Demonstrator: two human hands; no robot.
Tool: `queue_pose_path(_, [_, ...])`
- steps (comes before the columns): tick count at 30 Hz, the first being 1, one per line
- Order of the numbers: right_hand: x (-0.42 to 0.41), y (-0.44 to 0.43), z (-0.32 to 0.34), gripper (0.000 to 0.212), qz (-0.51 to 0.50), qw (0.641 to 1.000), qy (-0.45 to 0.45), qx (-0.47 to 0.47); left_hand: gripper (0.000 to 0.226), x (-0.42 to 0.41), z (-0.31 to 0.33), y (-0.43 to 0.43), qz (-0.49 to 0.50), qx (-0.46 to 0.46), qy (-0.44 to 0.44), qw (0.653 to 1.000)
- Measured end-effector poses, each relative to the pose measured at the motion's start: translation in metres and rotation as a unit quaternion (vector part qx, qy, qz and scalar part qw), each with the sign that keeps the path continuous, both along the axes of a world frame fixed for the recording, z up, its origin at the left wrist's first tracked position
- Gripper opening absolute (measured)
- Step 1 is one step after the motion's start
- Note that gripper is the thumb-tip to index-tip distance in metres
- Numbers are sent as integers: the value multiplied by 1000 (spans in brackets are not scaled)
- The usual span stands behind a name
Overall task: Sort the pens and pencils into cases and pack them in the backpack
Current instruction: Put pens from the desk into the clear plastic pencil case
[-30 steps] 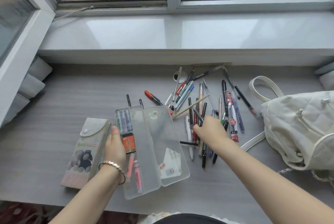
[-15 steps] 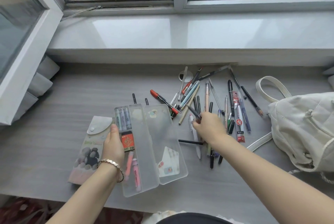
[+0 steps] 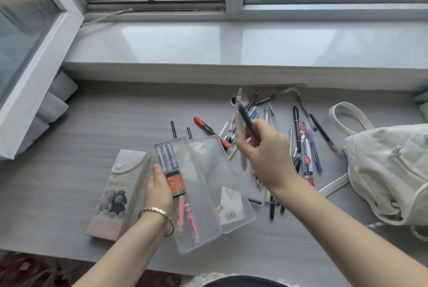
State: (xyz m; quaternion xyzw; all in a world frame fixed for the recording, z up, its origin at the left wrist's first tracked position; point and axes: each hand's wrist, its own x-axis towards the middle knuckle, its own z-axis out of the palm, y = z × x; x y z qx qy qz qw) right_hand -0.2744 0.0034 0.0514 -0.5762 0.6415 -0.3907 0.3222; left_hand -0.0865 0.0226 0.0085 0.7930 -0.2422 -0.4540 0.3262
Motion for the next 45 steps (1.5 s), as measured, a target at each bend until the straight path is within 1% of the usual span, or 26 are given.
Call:
queue_pose_path(2, [18, 8, 9, 11, 59, 994, -73, 56, 60, -9, 1, 1, 1, 0, 3, 1000])
queue_pose_path(3, [26, 12, 9, 7, 87, 988, -91, 92, 59, -13, 2, 1, 5, 0, 5, 1000])
queue_pose_path(4, [34, 15, 6, 12, 105, 984, -85, 120, 60, -16, 1, 1, 8, -1, 9, 1000])
queue_pose_path(6, [42, 23, -5, 21, 124, 982, -19, 138, 62, -21, 0, 0, 14, 2, 12, 1000])
queue_pose_path(8, [44, 29, -16, 25, 130, 981, 83, 117, 61, -26, -1, 0, 17, 4, 13, 1000])
queue_pose_path(9, [44, 32, -20, 27, 131, 978, 117, 110, 60, -28, 0, 0, 19, 5, 13, 1000])
queue_pose_path(11, [40, 33, -20, 38, 123, 976, 136, 118, 60, -29, 1, 0, 19, 4, 11, 1000])
queue_pose_path(13, [32, 30, -16, 53, 104, 983, 83, 124, 61, -26, -1, -1, 16, 8, 7, 1000])
queue_pose_path(14, [26, 28, -12, 54, 98, 988, 41, 116, 61, -23, -2, -2, 13, 7, 3, 1000])
queue_pose_path(17, [7, 21, 0, 43, 84, 990, -60, 99, 62, -13, -3, -5, 2, -2, -16, 1000])
queue_pose_path(18, [0, 19, 4, 40, 74, 984, -111, 115, 63, -10, -4, -6, -2, -4, -21, 1000])
queue_pose_path(20, [-7, 16, 14, 38, 65, 953, -248, 162, 63, -4, -6, -7, -5, -5, -28, 1000])
queue_pose_path(21, [-10, 14, 17, 34, 73, 940, -282, 177, 63, -3, -6, -7, -8, -5, -30, 999])
queue_pose_path(22, [-12, 14, 19, 26, 93, 936, -282, 189, 64, -2, -6, -7, -11, -6, -31, 999])
queue_pose_path(24, [-11, 16, 20, 11, 152, 937, -229, 215, 63, -2, -6, -6, -14, -12, -28, 999])
queue_pose_path(26, [-2, 21, 16, 14, 181, 947, -142, 225, 61, -5, -4, -3, -20, -19, -23, 999])
queue_pose_path(27, [6, 23, 14, 17, 172, 954, -109, 221, 58, -7, -3, -2, -23, -20, -24, 999])
queue_pose_path(30, [27, 28, 5, 28, 163, 960, -66, 218, 50, -18, -3, 4, -42, -21, -26, 999])
queue_pose_path(32, [35, 30, -4, 32, 167, 958, -16, 231, 44, -23, -3, 6, -52, -24, -17, 998])
queue_pose_path(35, [36, 32, -16, 23, 159, 955, 82, 237, 42, -29, -5, 8, -66, -26, -16, 997])
queue_pose_path(36, [35, 33, -18, 20, 160, 954, 97, 235, 42, -30, -6, 8, -72, -27, -18, 997])
queue_pose_path(37, [35, 33, -18, 21, 163, 953, 101, 236, 42, -31, -6, 8, -77, -28, -20, 996])
queue_pose_path(39, [32, 34, -17, 44, 177, 948, 116, 238, 41, -32, -8, 7, -84, -28, -17, 996])
queue_pose_path(41, [29, 33, -14, 56, 191, 944, 146, 227, 43, -32, -10, 5, -92, -29, -10, 995])
queue_pose_path(43, [26, 30, -12, 59, 189, 948, 153, 206, 45, -32, -12, 1, -100, -32, 0, 995])
queue_pose_path(45, [23, 25, -12, 55, 167, 961, 168, 145, 46, -32, -12, -2, -115, -33, 9, 993])
